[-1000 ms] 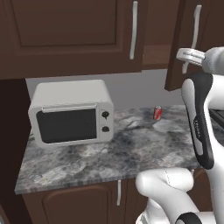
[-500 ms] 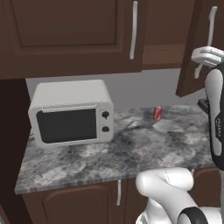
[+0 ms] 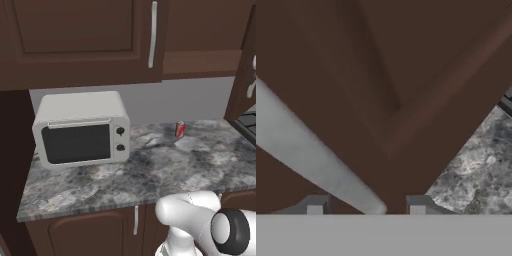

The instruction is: Pick the dish brush and sponge from the cabinet and place them on the counter.

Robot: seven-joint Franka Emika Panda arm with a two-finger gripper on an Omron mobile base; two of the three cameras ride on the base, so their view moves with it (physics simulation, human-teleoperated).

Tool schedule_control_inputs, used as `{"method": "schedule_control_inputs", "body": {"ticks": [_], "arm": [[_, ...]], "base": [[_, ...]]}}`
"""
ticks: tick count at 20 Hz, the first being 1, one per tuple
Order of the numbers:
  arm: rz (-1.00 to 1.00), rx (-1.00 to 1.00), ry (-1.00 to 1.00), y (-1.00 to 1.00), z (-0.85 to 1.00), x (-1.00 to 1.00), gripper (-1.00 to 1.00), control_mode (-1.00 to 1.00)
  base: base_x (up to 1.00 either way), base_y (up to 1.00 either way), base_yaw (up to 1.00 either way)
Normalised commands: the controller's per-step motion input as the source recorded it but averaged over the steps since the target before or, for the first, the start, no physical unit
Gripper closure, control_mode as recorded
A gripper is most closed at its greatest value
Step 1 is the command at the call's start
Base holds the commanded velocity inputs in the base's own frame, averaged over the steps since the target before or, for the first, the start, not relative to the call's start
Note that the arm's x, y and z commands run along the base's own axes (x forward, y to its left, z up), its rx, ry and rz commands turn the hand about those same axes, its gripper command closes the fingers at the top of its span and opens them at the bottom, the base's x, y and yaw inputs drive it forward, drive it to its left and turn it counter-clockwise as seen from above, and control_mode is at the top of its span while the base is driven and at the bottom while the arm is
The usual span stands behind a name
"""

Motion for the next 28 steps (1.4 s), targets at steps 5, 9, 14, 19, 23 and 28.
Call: {"method": "schedule_control_inputs", "body": {"ticks": [5,9,14,19,23,28], "arm": [[0.15,0.12,-0.11,-0.01,0.00,-0.26,-1.00,-1.00],[0.20,0.07,-0.15,0.05,0.00,-0.51,-1.00,-1.00],[0.04,-0.08,-0.07,0.62,-0.06,-0.87,-1.00,-1.00],[0.01,-0.25,-0.01,0.85,-0.21,-0.79,-1.00,-1.00],[0.00,-0.43,-0.04,0.62,-0.36,-0.72,-1.00,-1.00],[-0.04,-0.50,-0.18,0.50,-0.27,-0.40,-1.00,-1.00]], "base": [[0.00,0.00,0.00],[0.00,0.00,0.00],[0.00,0.00,0.00],[0.00,0.00,0.00],[0.00,0.00,0.00],[0.00,0.00,0.00]]}}
